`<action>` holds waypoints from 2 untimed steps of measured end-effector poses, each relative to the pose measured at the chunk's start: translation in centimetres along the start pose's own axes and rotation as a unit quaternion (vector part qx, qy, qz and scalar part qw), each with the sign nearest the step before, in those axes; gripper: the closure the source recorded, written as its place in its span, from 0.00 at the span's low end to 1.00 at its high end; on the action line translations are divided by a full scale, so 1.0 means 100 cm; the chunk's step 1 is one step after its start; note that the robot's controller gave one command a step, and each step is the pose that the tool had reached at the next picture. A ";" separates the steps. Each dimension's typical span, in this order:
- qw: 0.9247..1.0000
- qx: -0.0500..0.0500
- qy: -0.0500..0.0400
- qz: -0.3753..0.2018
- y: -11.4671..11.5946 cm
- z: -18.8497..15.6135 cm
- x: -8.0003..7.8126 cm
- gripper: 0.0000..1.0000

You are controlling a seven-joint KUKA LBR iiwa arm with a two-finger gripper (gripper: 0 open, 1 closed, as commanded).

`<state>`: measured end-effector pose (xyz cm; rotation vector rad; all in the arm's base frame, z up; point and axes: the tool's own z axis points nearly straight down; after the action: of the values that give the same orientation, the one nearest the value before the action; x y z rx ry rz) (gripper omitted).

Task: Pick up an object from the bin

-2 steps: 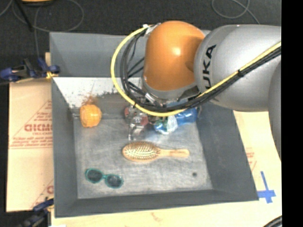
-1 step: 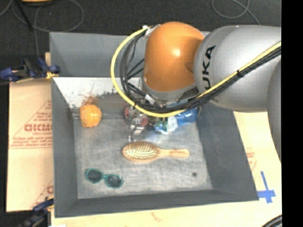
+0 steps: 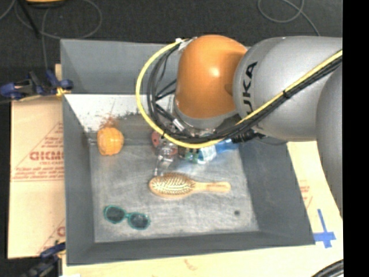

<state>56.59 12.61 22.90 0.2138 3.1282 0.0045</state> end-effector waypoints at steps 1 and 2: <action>0.999 0.000 0.001 0.052 -0.002 0.012 0.002 1.00; 0.996 0.002 0.002 0.087 0.022 0.021 0.009 1.00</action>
Offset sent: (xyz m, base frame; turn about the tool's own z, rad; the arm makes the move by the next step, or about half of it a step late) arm -0.0102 0.0415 -0.0196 0.1334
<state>56.04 14.89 20.81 0.4856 3.1015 -0.0015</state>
